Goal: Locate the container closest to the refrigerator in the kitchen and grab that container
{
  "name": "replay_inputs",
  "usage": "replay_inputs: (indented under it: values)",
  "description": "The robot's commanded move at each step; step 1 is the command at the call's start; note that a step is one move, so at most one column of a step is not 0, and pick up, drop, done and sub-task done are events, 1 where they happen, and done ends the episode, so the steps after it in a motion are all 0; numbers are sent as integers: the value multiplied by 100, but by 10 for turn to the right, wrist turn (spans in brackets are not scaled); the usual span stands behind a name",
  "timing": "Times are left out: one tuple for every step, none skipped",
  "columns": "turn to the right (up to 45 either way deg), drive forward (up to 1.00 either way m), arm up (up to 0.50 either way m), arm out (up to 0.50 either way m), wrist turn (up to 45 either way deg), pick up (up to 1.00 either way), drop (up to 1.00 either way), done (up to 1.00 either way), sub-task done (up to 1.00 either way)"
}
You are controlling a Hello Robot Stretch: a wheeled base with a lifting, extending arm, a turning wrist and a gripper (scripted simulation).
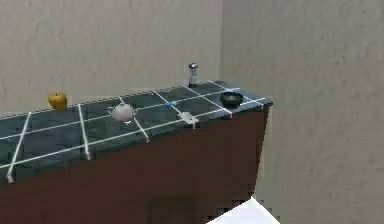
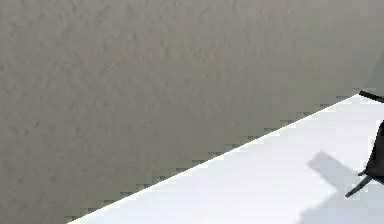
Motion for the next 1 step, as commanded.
replay_inputs:
  values:
    - [150, 0, 0, 0, 0, 0, 0, 0, 0]
